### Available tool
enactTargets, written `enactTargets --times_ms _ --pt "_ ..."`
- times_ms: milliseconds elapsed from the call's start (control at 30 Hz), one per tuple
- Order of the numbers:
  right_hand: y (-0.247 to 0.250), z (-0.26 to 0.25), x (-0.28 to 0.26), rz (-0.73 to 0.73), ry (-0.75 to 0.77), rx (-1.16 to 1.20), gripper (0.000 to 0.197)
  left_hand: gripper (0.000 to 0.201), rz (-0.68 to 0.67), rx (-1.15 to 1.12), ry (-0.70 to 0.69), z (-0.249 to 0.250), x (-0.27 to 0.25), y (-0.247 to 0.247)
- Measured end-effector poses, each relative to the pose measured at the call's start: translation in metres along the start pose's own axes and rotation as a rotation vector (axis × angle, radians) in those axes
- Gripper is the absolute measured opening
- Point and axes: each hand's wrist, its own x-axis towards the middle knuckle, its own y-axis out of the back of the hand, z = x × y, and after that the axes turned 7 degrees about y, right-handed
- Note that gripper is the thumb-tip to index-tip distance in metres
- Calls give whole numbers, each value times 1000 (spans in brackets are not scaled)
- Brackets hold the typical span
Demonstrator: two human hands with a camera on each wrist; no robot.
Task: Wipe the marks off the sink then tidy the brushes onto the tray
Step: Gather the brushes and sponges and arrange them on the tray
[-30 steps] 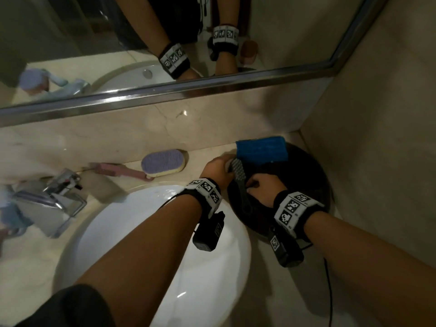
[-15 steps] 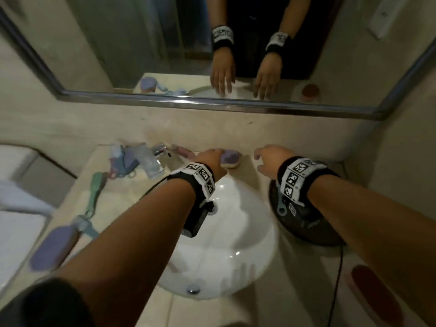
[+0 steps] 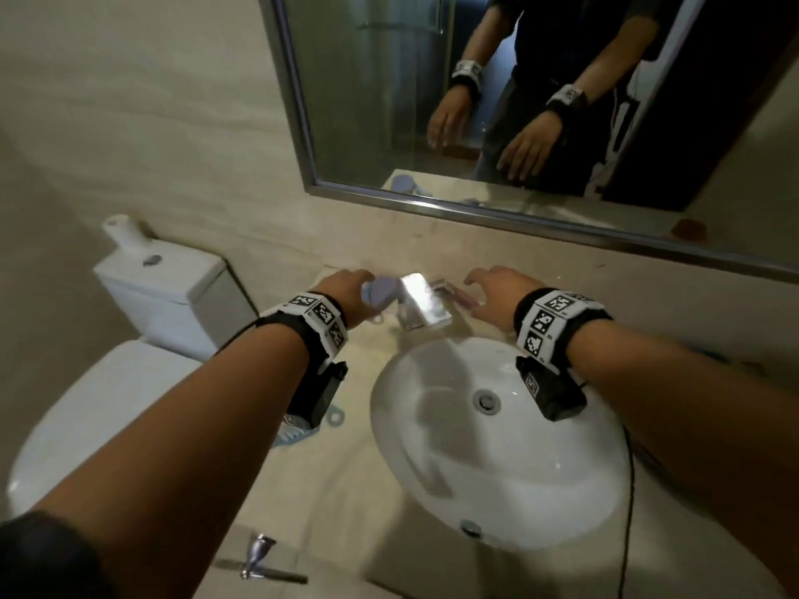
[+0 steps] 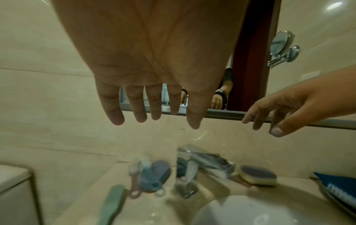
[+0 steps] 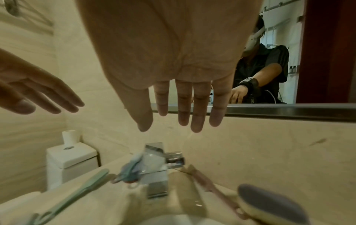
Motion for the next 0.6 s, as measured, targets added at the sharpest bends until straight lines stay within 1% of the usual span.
enactTargets --times_ms 133,200,300,467,600 --pt "-22 -70 24 -45 23 28 48 59 -10 40 80 -85 5 3" --pt "-35 -98 36 -47 25 30 46 60 -37 44 94 -118 6 2" --pt "-55 -133 49 -101 16 51 51 61 -68 37 86 -157 8 -4" --pt "-85 -168 65 -196 16 89 51 61 -134 11 89 -202 10 -29" --pt "-112 -182 77 -263 19 70 50 54 -173 -41 81 -217 10 -56"
